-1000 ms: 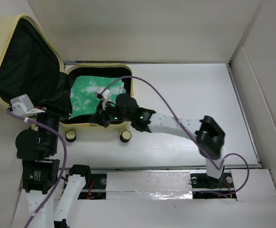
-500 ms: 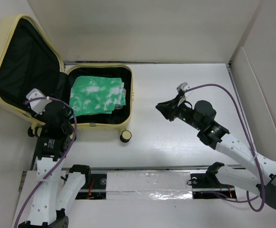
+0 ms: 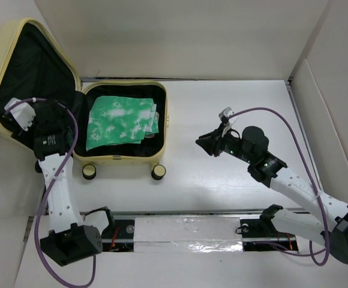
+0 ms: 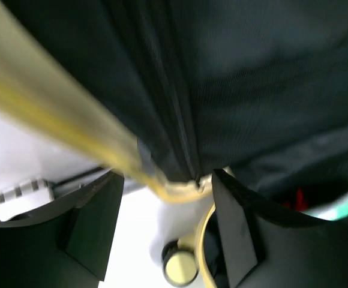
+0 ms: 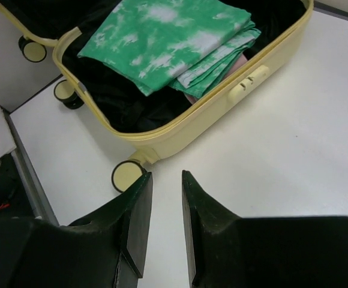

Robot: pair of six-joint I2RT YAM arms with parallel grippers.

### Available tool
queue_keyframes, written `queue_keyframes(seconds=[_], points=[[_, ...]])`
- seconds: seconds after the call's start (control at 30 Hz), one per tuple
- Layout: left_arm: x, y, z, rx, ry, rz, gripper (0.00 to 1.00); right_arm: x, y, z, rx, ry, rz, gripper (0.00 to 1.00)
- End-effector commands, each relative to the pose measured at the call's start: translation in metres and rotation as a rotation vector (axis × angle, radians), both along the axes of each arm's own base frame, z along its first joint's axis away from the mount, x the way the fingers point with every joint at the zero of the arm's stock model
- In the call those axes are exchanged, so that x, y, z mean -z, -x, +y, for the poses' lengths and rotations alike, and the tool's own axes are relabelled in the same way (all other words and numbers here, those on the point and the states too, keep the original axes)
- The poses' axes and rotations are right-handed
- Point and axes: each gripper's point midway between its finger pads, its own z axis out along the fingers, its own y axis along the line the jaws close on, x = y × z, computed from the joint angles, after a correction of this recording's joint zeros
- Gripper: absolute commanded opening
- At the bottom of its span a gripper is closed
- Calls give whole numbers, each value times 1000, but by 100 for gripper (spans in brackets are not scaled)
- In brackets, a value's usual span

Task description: Pack the luggage

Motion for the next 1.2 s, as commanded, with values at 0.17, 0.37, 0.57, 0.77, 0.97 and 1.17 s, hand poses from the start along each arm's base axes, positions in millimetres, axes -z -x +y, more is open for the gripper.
queue_keyframes(seconds=[0.17,0.37,0.57,0.77,0.97,1.17], points=[[-22,-8,20,-80,-55,18,49,-15,5,18,-45,16,-53,33],[-20,1,28,-150,-102,41,41,-3,-5,15,10,66,-25,33],[4,4,42,-156,-7,55,37,4,-13,12,52,88,-7,33],[-4,-4,34,-73,19,-18,0,5,-15,11,64,92,-1,33],[-27,-31,-32,149,-56,-48,0,10,-18,12,71,105,14,33],[-26,-59,-129,535,-5,-134,0,22,-23,18,84,123,45,34]])
